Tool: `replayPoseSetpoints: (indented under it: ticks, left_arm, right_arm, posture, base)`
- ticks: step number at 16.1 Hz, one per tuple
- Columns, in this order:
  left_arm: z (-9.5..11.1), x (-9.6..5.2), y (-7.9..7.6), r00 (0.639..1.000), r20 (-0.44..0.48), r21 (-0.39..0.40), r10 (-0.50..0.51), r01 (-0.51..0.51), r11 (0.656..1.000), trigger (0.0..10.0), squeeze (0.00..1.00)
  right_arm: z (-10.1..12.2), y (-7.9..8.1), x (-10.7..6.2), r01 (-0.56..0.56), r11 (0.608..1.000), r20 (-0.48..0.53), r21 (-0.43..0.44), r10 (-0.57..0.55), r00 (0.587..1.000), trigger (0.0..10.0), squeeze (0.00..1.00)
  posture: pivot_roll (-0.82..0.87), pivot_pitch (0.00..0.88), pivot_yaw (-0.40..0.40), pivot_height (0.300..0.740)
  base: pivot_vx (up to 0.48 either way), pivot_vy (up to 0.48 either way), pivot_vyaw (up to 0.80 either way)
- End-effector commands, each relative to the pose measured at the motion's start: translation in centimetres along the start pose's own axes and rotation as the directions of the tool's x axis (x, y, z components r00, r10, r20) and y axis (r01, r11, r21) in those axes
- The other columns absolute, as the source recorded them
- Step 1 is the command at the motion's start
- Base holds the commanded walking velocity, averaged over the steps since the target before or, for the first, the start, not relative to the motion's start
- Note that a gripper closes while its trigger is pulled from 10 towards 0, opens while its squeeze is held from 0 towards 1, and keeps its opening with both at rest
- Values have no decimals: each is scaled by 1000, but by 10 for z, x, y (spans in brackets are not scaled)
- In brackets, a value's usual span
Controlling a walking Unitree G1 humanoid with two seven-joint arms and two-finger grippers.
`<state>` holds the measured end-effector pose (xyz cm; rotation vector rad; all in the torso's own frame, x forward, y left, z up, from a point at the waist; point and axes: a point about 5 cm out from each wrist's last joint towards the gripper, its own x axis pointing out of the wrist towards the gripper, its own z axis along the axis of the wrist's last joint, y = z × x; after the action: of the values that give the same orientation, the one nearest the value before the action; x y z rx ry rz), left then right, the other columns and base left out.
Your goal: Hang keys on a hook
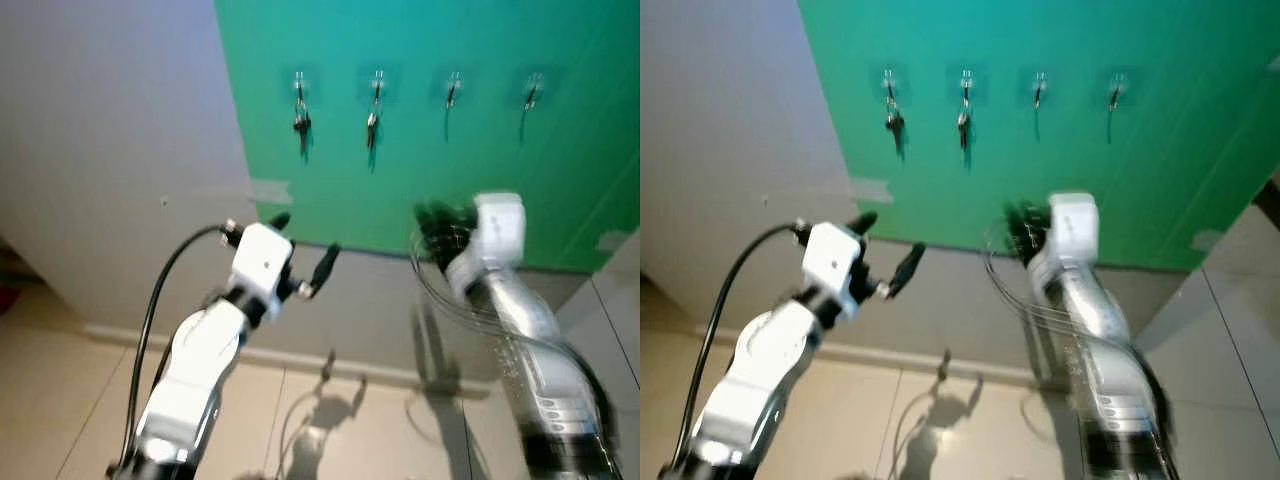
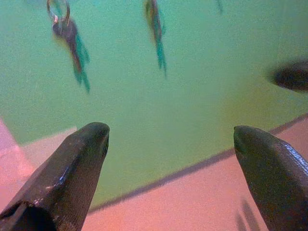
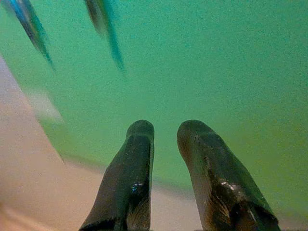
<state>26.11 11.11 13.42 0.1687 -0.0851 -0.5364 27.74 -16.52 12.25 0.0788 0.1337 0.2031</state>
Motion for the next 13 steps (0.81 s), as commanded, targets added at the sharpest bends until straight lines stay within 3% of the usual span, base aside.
replayPoseSetpoints:
  ticks: [1, 5, 13]
  left_arm:
    - [-6, -5, 2, 1000, -28, 21, 6, -5, 1000, 10000, 0]
    - [-15, -13, 6, 998, -63, 17, 23, -22, 1000, 10000, 0]
    - [-20, -17, 5, 996, -80, 24, 29, -28, 999, 10000, 0]
  right_arm:
    - [-13, -13, -21, 96, 995, -58, -31, -98, 994, 10000, 0]
    - [-33, -17, -54, 221, 975, -132, -2, -219, 967, 10000, 0]
    - [-33, -8, -55, 236, 972, -132, 16, -232, 964, 10000, 0]
  posture:
    - [-78, 0, 56, 740]
    - [-98, 0, 81, 740]
    - [-83, 0, 75, 740]
  base:
    - [0, 0, -800]
    - [0, 281, -800]
    - [0, 417, -800]
